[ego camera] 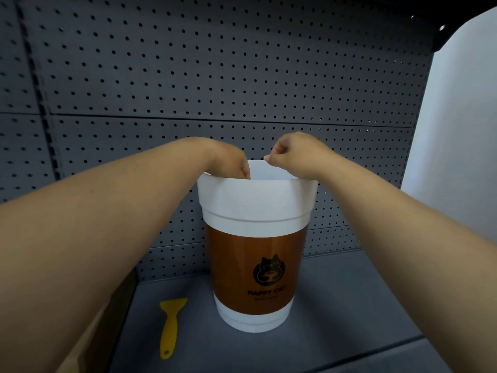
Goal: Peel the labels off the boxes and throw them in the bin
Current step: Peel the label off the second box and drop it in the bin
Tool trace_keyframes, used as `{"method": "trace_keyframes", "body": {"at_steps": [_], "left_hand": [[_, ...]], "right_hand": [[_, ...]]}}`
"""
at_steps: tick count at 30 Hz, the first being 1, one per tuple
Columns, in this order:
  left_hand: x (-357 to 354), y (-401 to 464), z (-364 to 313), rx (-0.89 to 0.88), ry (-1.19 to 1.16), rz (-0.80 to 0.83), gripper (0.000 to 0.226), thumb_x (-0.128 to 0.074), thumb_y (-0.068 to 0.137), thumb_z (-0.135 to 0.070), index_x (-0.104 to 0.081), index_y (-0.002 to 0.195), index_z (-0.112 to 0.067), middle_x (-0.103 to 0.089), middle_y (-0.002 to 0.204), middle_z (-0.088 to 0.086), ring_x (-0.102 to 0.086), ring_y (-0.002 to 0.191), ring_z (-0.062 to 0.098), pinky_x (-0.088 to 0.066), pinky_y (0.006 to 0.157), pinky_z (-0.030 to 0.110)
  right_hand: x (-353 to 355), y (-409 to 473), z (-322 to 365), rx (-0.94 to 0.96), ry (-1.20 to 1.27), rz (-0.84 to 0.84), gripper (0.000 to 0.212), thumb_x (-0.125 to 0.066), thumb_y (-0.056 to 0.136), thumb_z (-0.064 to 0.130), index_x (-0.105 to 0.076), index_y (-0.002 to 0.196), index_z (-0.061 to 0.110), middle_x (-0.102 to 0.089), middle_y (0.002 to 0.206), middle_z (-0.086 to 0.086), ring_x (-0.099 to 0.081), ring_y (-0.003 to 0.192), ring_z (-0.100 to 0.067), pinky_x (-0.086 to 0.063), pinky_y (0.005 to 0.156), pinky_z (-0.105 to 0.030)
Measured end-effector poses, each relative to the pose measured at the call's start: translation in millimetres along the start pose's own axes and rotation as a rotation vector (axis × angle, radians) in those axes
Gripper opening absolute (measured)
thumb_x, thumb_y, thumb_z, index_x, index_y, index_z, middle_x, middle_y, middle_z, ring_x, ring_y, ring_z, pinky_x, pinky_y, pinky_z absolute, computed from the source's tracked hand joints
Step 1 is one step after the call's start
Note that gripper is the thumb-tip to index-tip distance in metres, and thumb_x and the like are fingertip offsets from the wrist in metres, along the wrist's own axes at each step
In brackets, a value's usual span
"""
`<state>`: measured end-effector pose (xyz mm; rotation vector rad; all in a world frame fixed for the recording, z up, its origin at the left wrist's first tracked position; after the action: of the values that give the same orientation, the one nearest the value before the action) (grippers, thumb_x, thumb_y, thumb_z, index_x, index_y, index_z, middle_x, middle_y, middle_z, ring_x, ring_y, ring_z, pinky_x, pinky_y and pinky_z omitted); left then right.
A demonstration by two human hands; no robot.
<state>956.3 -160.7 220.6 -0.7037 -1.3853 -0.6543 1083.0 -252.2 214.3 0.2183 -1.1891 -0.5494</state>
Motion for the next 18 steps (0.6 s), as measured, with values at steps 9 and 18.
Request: {"method": "trace_keyframes", "body": {"at_steps": [9,18], "left_hand": [[3,-8,-1,0.008,-0.041,-0.052,0.025,-0.049,0.092,-0.036,-0.065,0.111,-0.031,-0.057,0.102,-0.017,-0.051,0.096,0.009,-0.038,0.087,0.026],[4,-8,-7,-0.001,-0.05,-0.117,0.025,-0.048,0.093,-0.031,-0.065,0.111,-0.028,-0.06,0.122,-0.01,-0.053,0.105,0.012,-0.038,0.095,0.029]], "right_hand": [[5,-10,11,0.014,-0.011,-0.024,0.027,-0.055,0.089,0.038,-0.063,0.095,0.012,-0.063,0.099,0.001,-0.055,0.087,-0.018,-0.04,0.066,-0.026],[9,-18,11,0.004,-0.002,-0.035,0.029,-0.055,0.09,0.036,-0.063,0.1,0.01,-0.058,0.092,0.001,-0.052,0.081,-0.018,-0.036,0.055,-0.02]]}}
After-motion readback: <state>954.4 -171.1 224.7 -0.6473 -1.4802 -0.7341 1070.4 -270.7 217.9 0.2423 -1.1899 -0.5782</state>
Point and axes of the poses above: each hand's wrist, its own y-axis towards the middle knuckle, its own x-axis out of the back of the hand, z = x × y, the point moved 1 cm from there along y, towards the middle knuckle
